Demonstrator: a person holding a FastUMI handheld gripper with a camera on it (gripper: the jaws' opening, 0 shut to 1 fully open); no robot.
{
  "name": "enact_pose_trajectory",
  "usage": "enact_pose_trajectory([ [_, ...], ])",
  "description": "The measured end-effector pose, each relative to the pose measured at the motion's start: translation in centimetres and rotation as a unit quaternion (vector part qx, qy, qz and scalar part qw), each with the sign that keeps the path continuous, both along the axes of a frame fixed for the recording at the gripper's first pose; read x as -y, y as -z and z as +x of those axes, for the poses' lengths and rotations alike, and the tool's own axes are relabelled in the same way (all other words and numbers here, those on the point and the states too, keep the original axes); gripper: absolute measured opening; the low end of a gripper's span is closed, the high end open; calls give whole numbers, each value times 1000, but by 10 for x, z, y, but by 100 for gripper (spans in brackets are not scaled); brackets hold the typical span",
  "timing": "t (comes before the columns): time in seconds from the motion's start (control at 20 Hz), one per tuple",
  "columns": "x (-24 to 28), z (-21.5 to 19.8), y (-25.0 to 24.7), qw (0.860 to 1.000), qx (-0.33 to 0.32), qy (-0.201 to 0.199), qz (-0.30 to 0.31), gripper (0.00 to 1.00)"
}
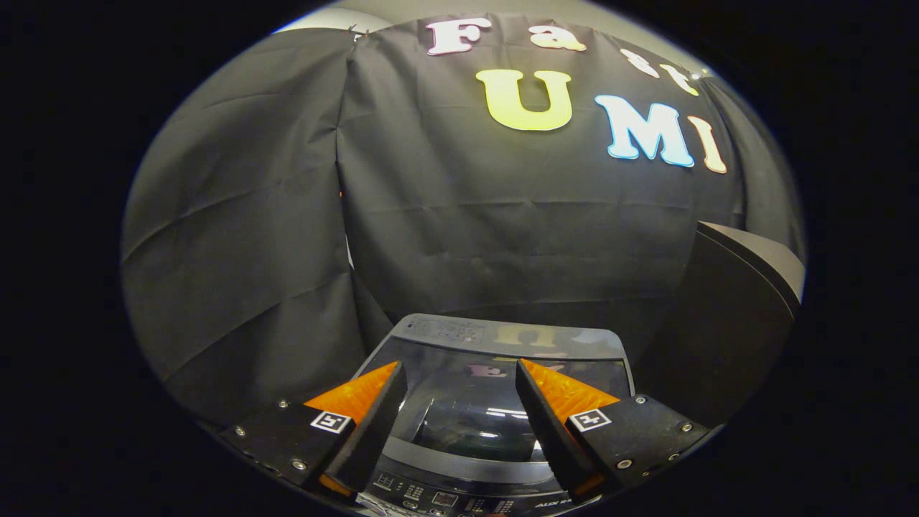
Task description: Put the clothes into the washing machine and then close the washing machine lid.
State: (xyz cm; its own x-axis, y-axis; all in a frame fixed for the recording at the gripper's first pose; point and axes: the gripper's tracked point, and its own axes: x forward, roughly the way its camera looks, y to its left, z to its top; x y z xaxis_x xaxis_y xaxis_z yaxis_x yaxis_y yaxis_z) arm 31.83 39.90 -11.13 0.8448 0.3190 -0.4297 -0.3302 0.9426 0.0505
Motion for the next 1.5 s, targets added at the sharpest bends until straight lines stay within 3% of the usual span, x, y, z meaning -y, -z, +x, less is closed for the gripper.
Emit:
enact_pose_trajectory([
  [0.65,79,-49,-124,994,101,28,23,94],
  [0.95,145,-91,-170,989,146,35,12,94],
  [1.5,284,-172,-215,978,181,104,-4,94],
])
